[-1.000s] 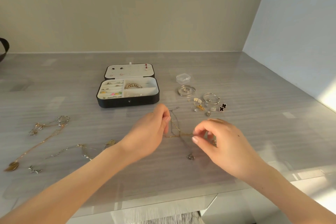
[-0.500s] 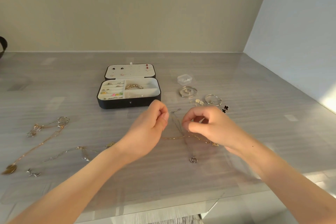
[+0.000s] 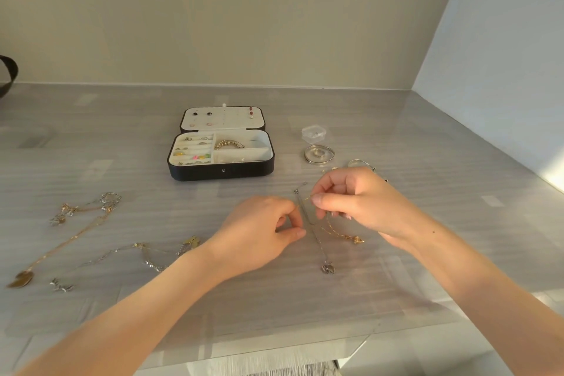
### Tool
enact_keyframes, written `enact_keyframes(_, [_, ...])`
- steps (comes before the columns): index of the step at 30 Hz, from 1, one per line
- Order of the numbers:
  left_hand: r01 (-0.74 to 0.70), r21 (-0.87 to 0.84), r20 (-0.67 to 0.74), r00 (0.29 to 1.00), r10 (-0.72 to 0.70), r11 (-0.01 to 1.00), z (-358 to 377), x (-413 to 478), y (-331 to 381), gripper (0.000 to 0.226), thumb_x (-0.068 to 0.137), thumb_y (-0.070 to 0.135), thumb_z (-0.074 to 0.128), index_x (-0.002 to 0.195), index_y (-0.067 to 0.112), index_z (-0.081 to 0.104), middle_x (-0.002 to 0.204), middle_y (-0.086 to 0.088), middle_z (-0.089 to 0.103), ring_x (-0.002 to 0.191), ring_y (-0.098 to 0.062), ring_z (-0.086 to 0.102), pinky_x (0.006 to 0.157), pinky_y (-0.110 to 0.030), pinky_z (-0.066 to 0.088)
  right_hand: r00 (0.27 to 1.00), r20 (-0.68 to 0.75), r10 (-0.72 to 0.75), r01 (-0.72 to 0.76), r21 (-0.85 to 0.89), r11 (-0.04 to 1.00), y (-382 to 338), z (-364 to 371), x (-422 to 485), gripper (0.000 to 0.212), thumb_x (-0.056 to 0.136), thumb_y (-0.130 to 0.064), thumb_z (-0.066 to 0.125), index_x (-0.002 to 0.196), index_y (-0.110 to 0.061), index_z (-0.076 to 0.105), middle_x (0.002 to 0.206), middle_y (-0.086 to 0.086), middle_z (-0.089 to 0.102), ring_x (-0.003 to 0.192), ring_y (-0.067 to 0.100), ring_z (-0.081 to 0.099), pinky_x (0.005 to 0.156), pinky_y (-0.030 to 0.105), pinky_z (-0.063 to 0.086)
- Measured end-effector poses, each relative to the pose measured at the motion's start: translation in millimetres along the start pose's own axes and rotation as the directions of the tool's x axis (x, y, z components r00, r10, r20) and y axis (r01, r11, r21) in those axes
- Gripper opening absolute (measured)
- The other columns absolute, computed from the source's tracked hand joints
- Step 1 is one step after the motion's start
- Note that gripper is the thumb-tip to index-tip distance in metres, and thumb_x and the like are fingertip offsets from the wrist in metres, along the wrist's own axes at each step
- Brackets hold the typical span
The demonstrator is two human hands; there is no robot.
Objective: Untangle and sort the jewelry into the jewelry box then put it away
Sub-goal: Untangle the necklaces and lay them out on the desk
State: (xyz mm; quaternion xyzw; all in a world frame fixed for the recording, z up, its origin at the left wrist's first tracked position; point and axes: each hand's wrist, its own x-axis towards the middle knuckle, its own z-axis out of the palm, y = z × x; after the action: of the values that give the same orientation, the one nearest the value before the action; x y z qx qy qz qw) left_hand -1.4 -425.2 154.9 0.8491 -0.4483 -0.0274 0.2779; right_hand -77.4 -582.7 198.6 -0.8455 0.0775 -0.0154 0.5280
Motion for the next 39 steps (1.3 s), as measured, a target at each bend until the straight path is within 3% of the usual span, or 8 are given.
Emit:
enact_keyframes(3, [-0.016, -0.015, -0.015, 1.0, 0.015, 1.0, 0, -1, 0, 0.01, 0.089, 0.03, 0.058, 0.081, 0.025, 0.055, 0.058, 0.008, 0.038, 0.057, -0.004, 0.039, 0.055, -0.015, 0.03, 1.0, -0.026, -0.002, 0.002, -0.022, 1.0, 1, -1, 2, 0.015, 0.084, -0.011, 0.063, 0.072, -0.018, 0.063, 0.054, -0.011, 0.058, 0.053, 0.001, 0.047, 0.056, 0.014, 0.035])
enact_keyframes(9, [0.061, -0.216, -0.007, 0.998, -0.064, 0.974, -7, 1, -3, 0.021, 0.088, 0.02, 0.059, 0.073, 0.031, 0.049, 0.077, 0.01, 0.05, 0.07, -0.002, 0.042, 0.068, -0.021, 0.034, 0.999, -0.046, -0.007, 0.005, -0.047, 0.999, 1, -5, 4, 0.016, 0.084, -0.012, 0.065, 0.07, -0.02, 0.063, 0.049, -0.016, 0.053, 0.047, -0.002, 0.043, 0.047, 0.008, 0.031])
enact_keyframes(12, [0.105, -0.338, 0.003, 0.994, -0.11, 0.935, -12, 2, -3, 0.022, 0.088, 0.014, 0.058, 0.071, 0.026, 0.049, 0.077, 0.009, 0.048, 0.066, -0.001, 0.041, 0.063, -0.014, 0.033, 0.997, -0.071, 0.01, -0.013, -0.05, 0.999, 3, -11, 4, 0.016, 0.084, -0.013, 0.065, 0.07, -0.021, 0.064, 0.052, -0.015, 0.054, 0.048, 0.0, 0.042, 0.048, 0.011, 0.033])
enact_keyframes(16, [0.216, -0.535, 0.052, 0.973, -0.223, 0.817, -19, 1, -1, 0.017, 0.089, 0.011, 0.056, 0.074, 0.018, 0.053, 0.076, 0.004, 0.052, 0.065, -0.008, 0.043, 0.047, -0.008, 0.032, 0.996, -0.083, 0.016, -0.019, -0.039, 0.999, 5, -17, 3, 0.015, 0.084, -0.012, 0.064, 0.071, -0.018, 0.064, 0.051, -0.011, 0.053, 0.051, 0.008, 0.039, 0.05, 0.017, 0.03])
enact_keyframes(21, [0.247, -0.699, 0.109, 0.964, -0.241, 0.671, -21, 1, 0, 0.01, 0.078, 0.018, 0.061, 0.071, 0.014, 0.055, 0.083, 0.0, 0.067, 0.08, -0.009, 0.06, 0.079, -0.024, 0.044, 0.994, -0.108, 0.003, -0.006, -0.019, 1.0, 7, -21, 2, 0.015, 0.085, -0.01, 0.063, 0.071, -0.016, 0.063, 0.047, -0.012, 0.05, 0.047, 0.004, 0.04, 0.047, 0.014, 0.03])
enact_keyframes(26, [0.223, -0.849, 0.097, 0.957, -0.274, 0.479, -24, 4, 0, 0.026, 0.088, -0.007, 0.041, 0.068, 0.007, 0.049, 0.086, -0.016, 0.066, 0.073, -0.017, 0.062, 0.06, -0.021, 0.048, 0.984, -0.179, -0.02, 0.027, 0.038, 0.999, 8, -22, 3, 0.02, 0.085, -0.008, 0.061, 0.068, -0.02, 0.063, 0.052, -0.006, 0.049, 0.045, 0.004, 0.039, 0.044, 0.013, 0.029])
enact_keyframes(32, [0.188, -0.931, 0.093, 0.951, -0.296, 0.312, -27, 7, -2, 0.025, 0.088, -0.005, 0.034, 0.07, 0.009, 0.044, 0.085, -0.02, 0.07, 0.074, -0.024, 0.066, 0.056, -0.024, 0.046, 0.977, -0.214, -0.006, 0.018, 0.054, 0.998, 12, -22, 4, 0.023, 0.086, -0.008, 0.061, 0.067, -0.021, 0.062, 0.054, -0.004, 0.048, 0.044, 0.006, 0.036, 0.044, 0.016, 0.028])
enact_keyframes(39, [0.196, -0.941, 0.114, 0.95, -0.29, 0.274, -25, 7, -2, 0.025, 0.088, -0.003, 0.031, 0.069, 0.011, 0.04, 0.085, -0.018, 0.071, 0.073, -0.022, 0.066, 0.058, -0.027, 0.038, 0.977, -0.213, 0.009, -0.011, -0.009, 1.0, 17, -16, 3, 0.018, 0.087, -0.009, 0.06, 0.07, -0.016, 0.061, 0.046, -0.011, 0.047, 0.043, 0.005, 0.038, 0.044, 0.013, 0.029])
